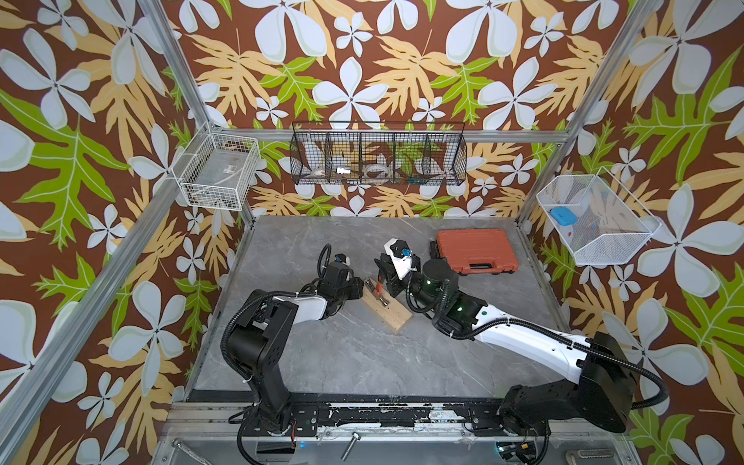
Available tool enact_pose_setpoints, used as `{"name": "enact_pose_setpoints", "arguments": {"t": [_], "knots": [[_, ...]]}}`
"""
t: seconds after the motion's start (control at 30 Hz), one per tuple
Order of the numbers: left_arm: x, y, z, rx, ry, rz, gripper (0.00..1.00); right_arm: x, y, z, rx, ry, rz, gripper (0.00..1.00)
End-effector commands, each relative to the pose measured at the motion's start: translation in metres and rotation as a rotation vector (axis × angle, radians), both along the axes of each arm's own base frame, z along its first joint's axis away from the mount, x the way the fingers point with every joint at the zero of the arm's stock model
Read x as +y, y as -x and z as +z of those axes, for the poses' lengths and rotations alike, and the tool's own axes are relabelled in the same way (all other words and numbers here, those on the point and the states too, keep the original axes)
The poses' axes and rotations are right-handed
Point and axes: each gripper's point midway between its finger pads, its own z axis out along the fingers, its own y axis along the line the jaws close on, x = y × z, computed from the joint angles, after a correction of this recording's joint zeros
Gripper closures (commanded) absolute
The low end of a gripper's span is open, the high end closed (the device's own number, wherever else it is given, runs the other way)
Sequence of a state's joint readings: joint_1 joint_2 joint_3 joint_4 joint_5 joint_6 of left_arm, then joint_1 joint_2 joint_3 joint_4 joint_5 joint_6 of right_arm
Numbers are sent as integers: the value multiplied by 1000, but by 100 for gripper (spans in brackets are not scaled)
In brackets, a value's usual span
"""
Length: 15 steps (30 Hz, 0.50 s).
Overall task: Use a claw hammer to pull out a nail
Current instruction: Remove the nail from the mounting plate.
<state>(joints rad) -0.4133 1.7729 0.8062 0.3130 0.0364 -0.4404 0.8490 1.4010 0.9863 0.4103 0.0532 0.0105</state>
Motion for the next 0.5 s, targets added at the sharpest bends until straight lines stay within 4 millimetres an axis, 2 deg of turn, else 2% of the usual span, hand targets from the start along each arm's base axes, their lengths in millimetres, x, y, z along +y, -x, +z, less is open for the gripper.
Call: {"name": "enact_pose_setpoints", "arguments": {"t": [0.0,0.47], "knots": [[28,48,-54,246,-156,4,47,5,10,33,-57,-116,49,100],[30,51,-57,257,-166,9,47,1,15,35,-77,-126,47,100]]}}
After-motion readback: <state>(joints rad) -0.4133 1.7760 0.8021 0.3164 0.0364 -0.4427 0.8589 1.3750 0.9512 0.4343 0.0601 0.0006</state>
